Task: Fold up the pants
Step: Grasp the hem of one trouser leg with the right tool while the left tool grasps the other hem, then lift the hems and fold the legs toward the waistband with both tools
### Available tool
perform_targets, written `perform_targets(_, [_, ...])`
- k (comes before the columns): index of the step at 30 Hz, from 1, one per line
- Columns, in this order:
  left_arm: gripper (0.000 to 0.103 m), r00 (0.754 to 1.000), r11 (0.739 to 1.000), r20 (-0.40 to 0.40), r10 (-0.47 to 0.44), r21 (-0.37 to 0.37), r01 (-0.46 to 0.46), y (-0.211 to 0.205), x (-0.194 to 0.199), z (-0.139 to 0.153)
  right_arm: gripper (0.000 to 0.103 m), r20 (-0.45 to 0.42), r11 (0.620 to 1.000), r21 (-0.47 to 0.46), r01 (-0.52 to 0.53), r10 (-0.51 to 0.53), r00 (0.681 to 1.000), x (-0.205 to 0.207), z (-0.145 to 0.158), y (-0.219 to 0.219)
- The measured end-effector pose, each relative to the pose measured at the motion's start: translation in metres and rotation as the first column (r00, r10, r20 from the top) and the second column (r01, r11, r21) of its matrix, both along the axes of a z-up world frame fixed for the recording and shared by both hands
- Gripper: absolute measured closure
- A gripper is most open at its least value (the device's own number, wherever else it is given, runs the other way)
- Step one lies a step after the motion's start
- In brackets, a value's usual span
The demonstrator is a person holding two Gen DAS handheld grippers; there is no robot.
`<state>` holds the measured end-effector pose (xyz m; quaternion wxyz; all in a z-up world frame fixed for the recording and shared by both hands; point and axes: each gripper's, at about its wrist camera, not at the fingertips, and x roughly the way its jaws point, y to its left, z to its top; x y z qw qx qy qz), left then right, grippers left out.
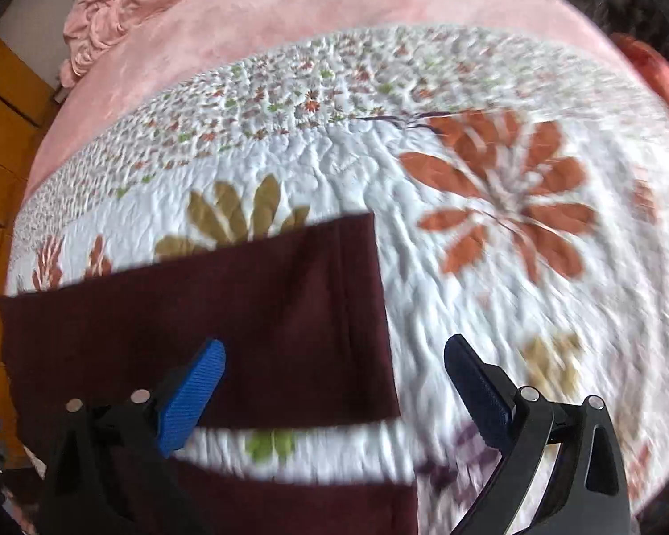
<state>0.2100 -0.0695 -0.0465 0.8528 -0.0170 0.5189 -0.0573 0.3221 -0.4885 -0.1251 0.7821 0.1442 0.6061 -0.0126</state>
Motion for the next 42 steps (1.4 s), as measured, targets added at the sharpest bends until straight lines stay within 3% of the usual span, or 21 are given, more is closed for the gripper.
perform_targets(3, [0.003,1.000,1.000,-0.012,-0.020,0.001,0.020,-0.012,0.022,-0.012,0.004,0.010,0.996,0.088,-0.032,0.032,0.999,0.021,-0.019,-0.001])
perform_targets(9, [0.003,0.998,0.999,-0.050,-0.041,0.004,0.041,-0.027,0.058,-0.032,0.003,0.020,0.988,0.149,-0.048,0.046,0.999,0.032,-0.048,-0.010])
perform_targets(10, [0.003,0.998,0.999,-0.053,-0.046,0.009,0.046,-0.030,0.061,-0.033,0.003,0.023,0.988,0.137,-0.067,0.065,0.998,0.032,-0.048,-0.008])
perform_targets(14, [0.003,0.996,0.997,-0.059,-0.070,0.022,0.071,-0.040,0.074,-0.035,0.004,-0.017,0.967,-0.052,-0.251,0.251,0.968,0.031,-0.048,0.023])
perform_targets(16, [0.003,0.994,0.996,-0.068,-0.088,0.028,0.090,-0.046,0.077,-0.035,0.014,0.005,0.972,-0.063,-0.228,0.229,0.974,0.027,-0.044,0.025])
perform_targets(18, [0.003,0.990,0.992,-0.075,-0.121,0.034,0.124,-0.051,0.081,-0.035,0.052,0.041,0.972,-0.067,-0.224,0.227,0.973,0.022,-0.036,0.026])
perform_targets(19, [0.003,0.988,0.990,-0.075,-0.134,0.044,0.138,-0.055,0.083,-0.034,0.061,0.047,0.972,-0.066,-0.225,0.228,0.972,0.019,-0.032,0.024])
perform_targets(20, [0.003,0.986,0.988,-0.074,-0.146,0.045,0.150,-0.057,0.084,-0.034,0.085,0.056,0.972,-0.045,-0.231,0.233,0.971,0.016,-0.028,0.022])
perform_targets(22, [0.003,0.977,0.980,-0.084,-0.195,0.016,0.197,-0.063,0.093,-0.034,0.085,0.088,0.969,-0.004,-0.246,0.245,0.965,0.008,-0.015,0.019])
perform_targets(26, [0.003,0.932,0.938,-0.105,-0.346,-0.063,0.341,-0.082,0.116,-0.043,0.086,0.237,0.932,-0.012,-0.361,0.354,0.905,-0.023,0.023,0.027])
perform_targets(30, [0.003,0.844,0.848,-0.093,-0.528,-0.105,0.519,-0.104,0.143,-0.057,0.086,0.378,0.904,0.037,-0.425,0.381,0.844,-0.049,0.060,0.013])
perform_targets(33, [0.003,0.786,0.790,-0.096,-0.610,-0.151,0.594,-0.117,0.160,-0.063,0.086,0.444,0.884,0.064,-0.463,0.390,0.807,-0.058,0.074,0.006])
perform_targets(37, [0.003,0.706,0.713,-0.143,-0.694,-0.274,0.645,-0.136,0.181,-0.076,0.086,0.494,0.865,0.063,-0.497,0.406,0.769,-0.071,0.086,0.002])
perform_targets(40, [0.003,0.670,0.686,-0.177,-0.721,-0.319,0.653,-0.149,0.193,-0.089,0.086,0.523,0.850,0.080,-0.521,0.409,0.748,-0.074,0.089,0.003])
perform_targets(42, [0.003,0.635,0.657,-0.208,-0.744,-0.404,0.636,-0.156,0.200,-0.099,0.086,0.532,0.842,0.073,-0.534,0.420,0.735,-0.076,0.091,0.004])
